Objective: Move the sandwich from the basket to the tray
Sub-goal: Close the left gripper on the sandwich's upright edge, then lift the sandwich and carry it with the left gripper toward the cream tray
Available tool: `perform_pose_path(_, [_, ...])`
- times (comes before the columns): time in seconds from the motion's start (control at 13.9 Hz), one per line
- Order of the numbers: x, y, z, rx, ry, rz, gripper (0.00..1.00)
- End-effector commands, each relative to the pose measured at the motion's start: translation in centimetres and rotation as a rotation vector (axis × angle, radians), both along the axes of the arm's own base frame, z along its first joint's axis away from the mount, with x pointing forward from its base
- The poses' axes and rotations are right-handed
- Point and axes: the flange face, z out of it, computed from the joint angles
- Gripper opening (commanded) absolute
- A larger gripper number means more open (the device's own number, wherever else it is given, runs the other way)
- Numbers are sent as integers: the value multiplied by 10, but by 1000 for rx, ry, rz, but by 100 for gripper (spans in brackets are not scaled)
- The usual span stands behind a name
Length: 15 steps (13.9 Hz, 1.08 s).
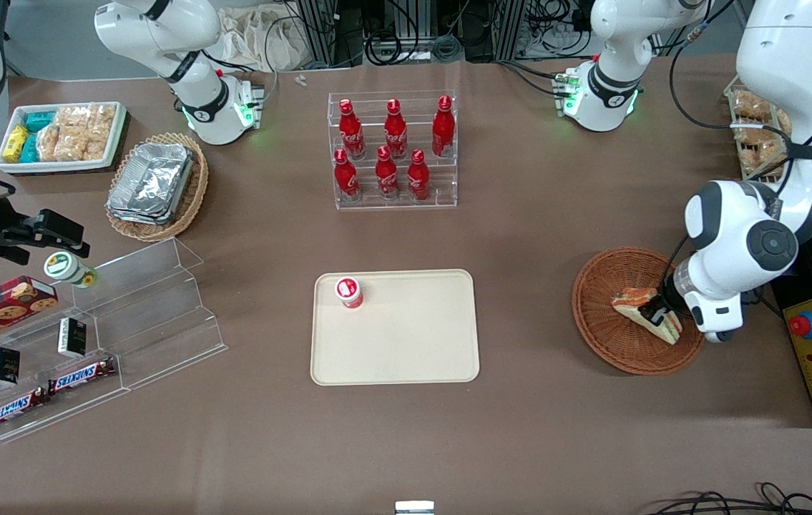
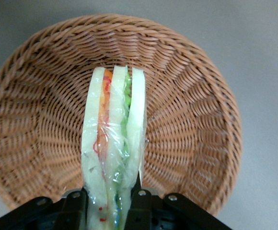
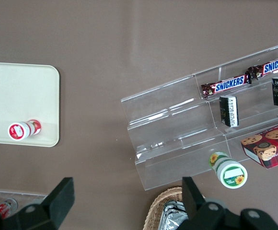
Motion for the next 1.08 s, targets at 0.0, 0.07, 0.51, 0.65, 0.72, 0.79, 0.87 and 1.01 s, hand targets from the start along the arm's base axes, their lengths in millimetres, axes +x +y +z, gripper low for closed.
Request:
perform_pose_path(0.0, [24,-16,71,26,43,-50,0])
perform_pose_path(0.07, [32,-24,101,20,48,-96,0])
perform_pose_path(0.51, [17,-150,209,-72,25,-449,0])
perform_pose_path(0.65, [2,-212,199,-115,38,-574,0])
perform_pose_path(0.72, [-5,-239,185,-125,60,-623,0])
perform_pose_path(0.79, [-7,-261,167,-131,64,-673,0])
perform_pose_path(0.87, [-3,-274,145,-126,51,-726,0])
perform_pose_path(1.01, [-4,-306,102,-146,50,-813,0])
